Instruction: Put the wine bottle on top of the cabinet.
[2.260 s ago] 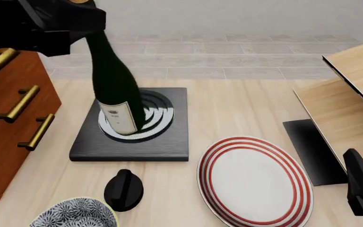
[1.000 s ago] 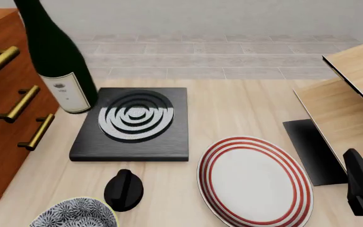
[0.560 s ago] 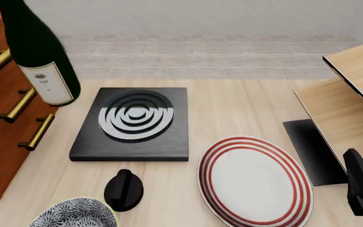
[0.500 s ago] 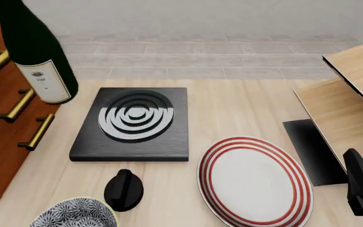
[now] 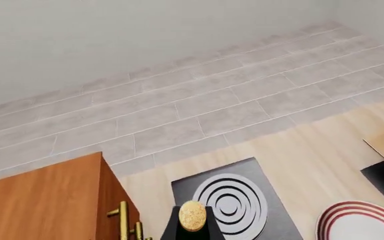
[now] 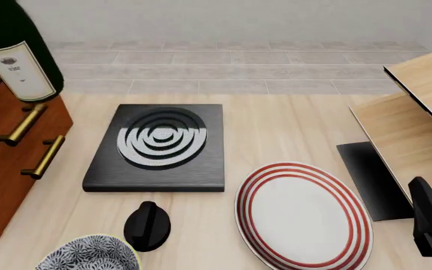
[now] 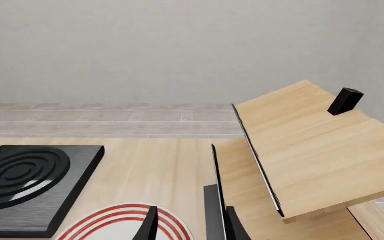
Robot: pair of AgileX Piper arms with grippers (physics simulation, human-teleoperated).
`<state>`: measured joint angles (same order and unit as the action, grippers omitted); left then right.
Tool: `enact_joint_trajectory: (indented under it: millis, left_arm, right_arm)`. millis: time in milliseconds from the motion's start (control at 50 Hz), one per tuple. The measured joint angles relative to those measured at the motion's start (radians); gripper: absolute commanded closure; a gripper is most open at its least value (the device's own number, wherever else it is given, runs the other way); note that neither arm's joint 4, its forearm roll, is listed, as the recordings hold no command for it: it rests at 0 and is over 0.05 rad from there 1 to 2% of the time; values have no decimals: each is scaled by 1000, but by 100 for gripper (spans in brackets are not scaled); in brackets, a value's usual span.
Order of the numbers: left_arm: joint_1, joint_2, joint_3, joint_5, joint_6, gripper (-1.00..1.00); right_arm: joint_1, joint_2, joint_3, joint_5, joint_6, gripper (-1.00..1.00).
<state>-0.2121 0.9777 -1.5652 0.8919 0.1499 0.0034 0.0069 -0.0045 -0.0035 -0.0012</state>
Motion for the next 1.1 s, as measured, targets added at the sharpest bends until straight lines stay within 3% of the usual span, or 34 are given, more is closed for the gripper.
enact_joint_trajectory:
  millis: [580,820,1100]
  left_arm:
    - [152,60,-236,123,-25,100]
    - [207,70,-286,153,-10,100]
    - [269,115,-408,213,8,100]
  right_arm:
    - [0,0,0,0,0,-100]
    - [0,0,0,0,0,-100]
    - [0,0,0,0,0,-100]
